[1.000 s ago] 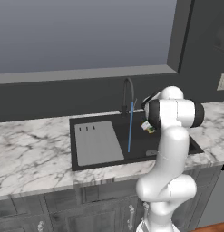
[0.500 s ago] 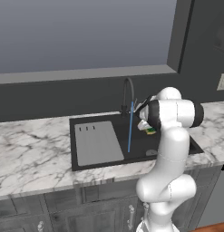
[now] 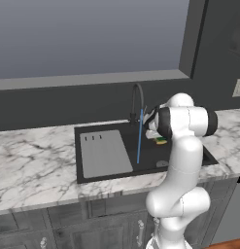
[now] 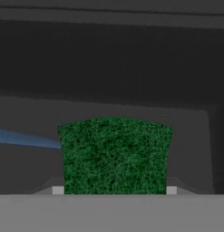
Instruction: Soak the sponge with water for a few seconds and then drop it inside the sink.
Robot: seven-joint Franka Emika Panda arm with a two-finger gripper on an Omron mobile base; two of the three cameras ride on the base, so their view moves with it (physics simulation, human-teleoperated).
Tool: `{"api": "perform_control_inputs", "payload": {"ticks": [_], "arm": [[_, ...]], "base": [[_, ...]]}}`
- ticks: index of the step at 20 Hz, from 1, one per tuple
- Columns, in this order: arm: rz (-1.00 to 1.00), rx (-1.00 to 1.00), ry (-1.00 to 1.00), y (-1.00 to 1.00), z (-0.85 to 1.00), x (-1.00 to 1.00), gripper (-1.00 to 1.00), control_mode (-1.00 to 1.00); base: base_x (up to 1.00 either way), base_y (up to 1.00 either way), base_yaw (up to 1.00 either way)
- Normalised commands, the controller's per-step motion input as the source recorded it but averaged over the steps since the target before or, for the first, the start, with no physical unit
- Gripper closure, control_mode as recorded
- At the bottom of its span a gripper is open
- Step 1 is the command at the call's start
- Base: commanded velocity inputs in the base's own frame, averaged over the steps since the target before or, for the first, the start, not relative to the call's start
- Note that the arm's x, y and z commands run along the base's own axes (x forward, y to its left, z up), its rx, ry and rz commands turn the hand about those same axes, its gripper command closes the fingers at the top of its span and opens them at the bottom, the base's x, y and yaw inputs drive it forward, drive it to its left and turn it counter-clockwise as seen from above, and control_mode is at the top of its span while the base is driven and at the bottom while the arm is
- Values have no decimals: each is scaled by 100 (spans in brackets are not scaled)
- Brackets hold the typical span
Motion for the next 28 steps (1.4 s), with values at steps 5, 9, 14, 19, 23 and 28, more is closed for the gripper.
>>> {"api": "perform_control_inputs", "payload": {"ticks": [5,9,14,19,23,28], "arm": [[-6,-3,2,-5,-4,0,100,-100],[-4,-1,0,-10,-21,0,100,-100],[-1,0,0,-14,-25,0,100,-100],[0,0,0,-21,-15,-9,100,-100],[0,0,0,-26,-11,-9,100,-100],[0,0,0,-27,-10,-5,100,-100]], "base": [[0,0,0],[0,0,0],[0,0,0],[0,0,0],[0,0,0],[0,0,0]]}}
